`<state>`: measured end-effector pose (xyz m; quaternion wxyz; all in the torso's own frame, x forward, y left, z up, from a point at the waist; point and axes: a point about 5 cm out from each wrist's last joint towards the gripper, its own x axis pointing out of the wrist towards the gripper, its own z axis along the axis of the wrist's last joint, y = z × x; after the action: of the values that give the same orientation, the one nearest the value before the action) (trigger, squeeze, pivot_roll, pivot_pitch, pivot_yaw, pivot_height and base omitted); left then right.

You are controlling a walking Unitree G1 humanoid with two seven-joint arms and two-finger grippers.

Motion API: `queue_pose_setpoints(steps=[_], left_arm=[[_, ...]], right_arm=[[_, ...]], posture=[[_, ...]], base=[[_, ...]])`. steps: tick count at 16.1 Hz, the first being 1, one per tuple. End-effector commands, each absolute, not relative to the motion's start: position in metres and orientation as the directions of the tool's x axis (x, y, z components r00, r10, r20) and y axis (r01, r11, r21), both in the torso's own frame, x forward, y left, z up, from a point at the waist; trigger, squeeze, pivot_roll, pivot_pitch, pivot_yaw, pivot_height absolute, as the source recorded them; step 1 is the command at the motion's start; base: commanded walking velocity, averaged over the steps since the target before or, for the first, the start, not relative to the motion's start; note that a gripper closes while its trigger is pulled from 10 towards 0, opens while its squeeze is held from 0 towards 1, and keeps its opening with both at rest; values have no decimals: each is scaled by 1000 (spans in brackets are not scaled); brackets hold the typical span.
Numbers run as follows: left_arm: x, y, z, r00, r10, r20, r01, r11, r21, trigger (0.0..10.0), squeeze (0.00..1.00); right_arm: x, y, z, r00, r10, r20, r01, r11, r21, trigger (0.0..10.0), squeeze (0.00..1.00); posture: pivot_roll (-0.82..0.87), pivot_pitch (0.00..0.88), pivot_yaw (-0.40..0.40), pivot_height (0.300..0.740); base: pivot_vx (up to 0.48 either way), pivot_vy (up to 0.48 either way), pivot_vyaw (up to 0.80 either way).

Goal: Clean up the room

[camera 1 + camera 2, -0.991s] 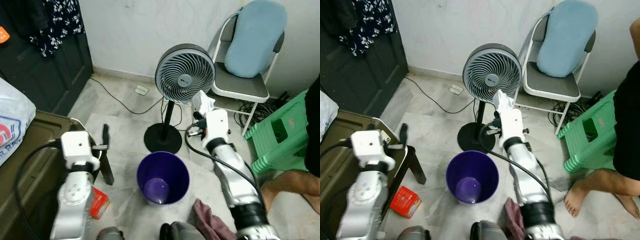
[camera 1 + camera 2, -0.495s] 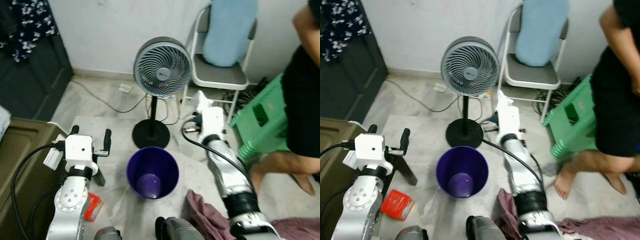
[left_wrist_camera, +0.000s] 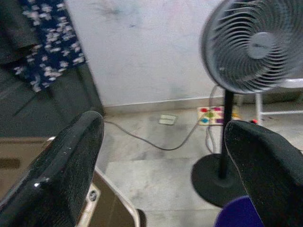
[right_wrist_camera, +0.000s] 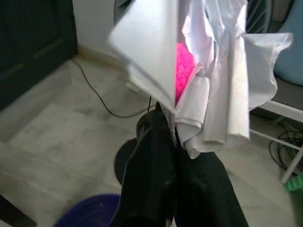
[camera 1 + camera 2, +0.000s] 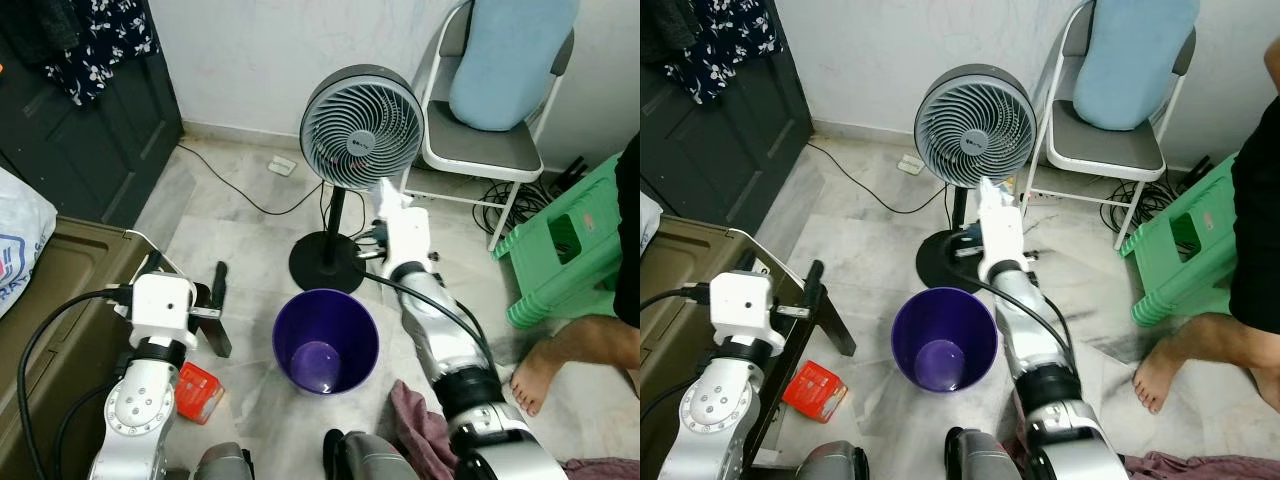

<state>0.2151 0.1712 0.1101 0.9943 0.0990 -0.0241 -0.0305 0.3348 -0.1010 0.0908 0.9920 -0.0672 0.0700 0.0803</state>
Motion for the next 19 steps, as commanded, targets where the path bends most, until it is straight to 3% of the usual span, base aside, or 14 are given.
queue_pose_setpoints(steps=[1,5,9,19], left_arm=[[210,168,113,994,-107,31,98,970,221,10000,0],[198,184,116,997,-80,-4,78,964,255,10000,0],[187,182,123,995,-99,-21,101,961,256,10000,0],[169,193,129,991,-93,-98,117,954,277,10000,0]], right_arm=[[335,-101,80,970,109,-216,-143,978,-151,10000,0],[335,-94,57,931,32,-365,-106,977,-185,10000,0],[327,-86,36,868,-35,-496,-24,994,-111,10000,0],[318,-84,23,851,-128,-510,51,985,-162,10000,0]], posture=[[83,161,-27,740],[127,215,-8,740],[182,254,6,740],[252,313,63,740]], base=[[0,0,0],[0,0,0],[0,0,0],[0,0,0]])
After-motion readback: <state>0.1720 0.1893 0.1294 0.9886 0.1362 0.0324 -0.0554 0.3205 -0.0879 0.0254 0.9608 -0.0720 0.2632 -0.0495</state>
